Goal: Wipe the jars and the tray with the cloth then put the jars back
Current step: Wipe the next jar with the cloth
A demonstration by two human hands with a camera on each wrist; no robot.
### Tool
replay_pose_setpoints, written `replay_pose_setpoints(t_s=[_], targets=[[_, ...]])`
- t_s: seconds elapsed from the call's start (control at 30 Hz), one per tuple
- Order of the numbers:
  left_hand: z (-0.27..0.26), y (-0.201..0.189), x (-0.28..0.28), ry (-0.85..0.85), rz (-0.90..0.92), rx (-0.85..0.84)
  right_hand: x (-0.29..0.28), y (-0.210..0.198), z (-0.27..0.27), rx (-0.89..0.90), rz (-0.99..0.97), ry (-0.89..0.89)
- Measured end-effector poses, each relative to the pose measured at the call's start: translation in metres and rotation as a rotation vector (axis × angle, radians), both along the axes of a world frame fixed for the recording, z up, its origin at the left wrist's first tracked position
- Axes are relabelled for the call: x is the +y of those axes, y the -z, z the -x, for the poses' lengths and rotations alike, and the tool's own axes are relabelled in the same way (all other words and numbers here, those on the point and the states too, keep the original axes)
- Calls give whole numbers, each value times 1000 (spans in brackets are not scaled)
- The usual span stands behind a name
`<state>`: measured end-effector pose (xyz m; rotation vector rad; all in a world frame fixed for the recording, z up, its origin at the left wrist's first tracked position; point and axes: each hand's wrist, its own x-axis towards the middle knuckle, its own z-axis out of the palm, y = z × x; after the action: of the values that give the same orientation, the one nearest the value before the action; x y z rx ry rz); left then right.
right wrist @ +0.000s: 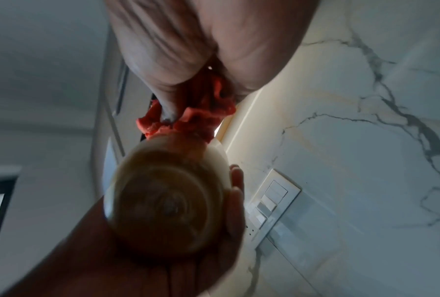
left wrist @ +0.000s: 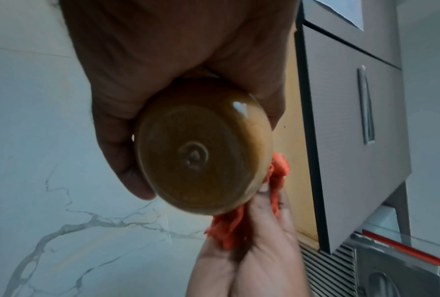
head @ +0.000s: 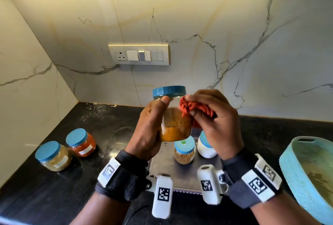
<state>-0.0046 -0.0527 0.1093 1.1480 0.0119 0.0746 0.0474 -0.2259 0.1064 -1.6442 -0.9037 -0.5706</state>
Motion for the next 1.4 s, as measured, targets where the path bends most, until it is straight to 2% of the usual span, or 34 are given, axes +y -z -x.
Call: replay_pose_setpoints(t_s=[0.1,0.17,0.27,0.33,0.43,0.53,0.67,0.73,0.9,1.07,1.17,1.23,1.4], targets=[[-2,-2,2,-28,-30,-9,1,-3,-14,172,-40,-74],[-2,-7,7,-66,-19,6,1,0,-9,208,-43,-95],[2,-15,14,-59,94,40,2,10,13,163,-32,-109],[2,-17,14,-64,98,48,3,17,25,91,-14,-63],[-2,-14,12,-87,13,73,1,19,22,25,24,31],[-2,-14,15,-88,-83,123,1,20,19,-60,151,71],[-2,-7,15,-107,-194,62,5,13,20,-205,295,48],[-3,-5,14,-139,-165,49,8,3,12,-203,288,48],[-4,-2,11,-153,-110,6,17,-18,-8,-14,117,88],[-8,-1,15,-238,-9,12,18,3,24,-130,219,86],[-8,3,17,-240,-23,20,12,17,36,-193,286,47],[-7,6,15,-241,-41,26,12,14,27,-161,254,40],[-6,9,8,-209,-33,-2,18,-4,-7,111,15,39]])
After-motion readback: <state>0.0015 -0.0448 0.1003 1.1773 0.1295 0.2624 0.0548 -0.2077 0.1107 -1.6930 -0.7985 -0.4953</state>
